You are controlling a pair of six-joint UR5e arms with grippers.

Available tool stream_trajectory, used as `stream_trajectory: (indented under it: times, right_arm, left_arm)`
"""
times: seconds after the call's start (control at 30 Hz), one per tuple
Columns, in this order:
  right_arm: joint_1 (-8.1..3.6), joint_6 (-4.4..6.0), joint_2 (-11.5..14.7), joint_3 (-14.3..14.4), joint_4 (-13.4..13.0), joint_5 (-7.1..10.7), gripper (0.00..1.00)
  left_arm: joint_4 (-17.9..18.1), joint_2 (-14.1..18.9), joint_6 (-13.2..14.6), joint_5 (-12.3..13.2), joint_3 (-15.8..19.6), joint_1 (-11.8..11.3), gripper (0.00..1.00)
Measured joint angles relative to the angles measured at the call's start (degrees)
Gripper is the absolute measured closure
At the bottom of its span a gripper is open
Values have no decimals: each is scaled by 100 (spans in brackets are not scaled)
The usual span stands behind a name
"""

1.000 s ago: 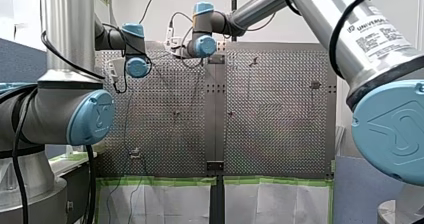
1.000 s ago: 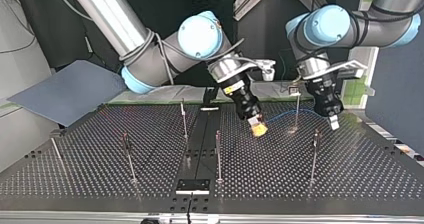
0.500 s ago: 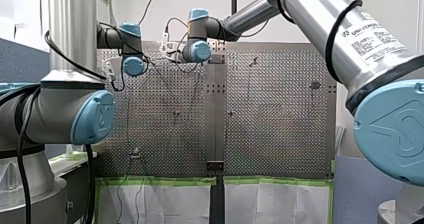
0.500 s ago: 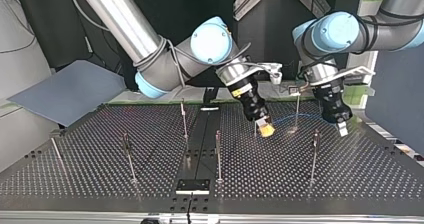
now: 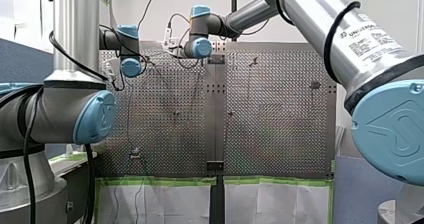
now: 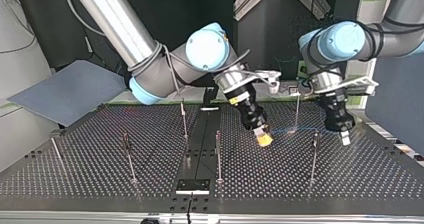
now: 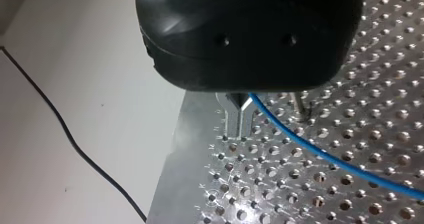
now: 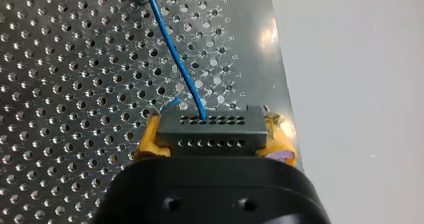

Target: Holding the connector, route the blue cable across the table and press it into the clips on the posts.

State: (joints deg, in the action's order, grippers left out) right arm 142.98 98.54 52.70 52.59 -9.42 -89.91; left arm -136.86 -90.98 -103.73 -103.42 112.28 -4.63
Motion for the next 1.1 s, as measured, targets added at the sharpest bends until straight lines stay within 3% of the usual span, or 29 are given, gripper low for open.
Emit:
stream_trajectory:
  times: [0.7,0.87,1.1]
  right_arm:
    - [-81,40,-77,-145,43,-32,100]
    - [-119,43,-79,-146,65,-83,100]
    - [-173,44,-79,-146,103,-163,100]
  left_arm:
    - [231,-724,-130,741,-422,-252,100]
    - [271,-936,-134,843,-504,-318,100]
    - [285,-986,-147,963,-542,-451,100]
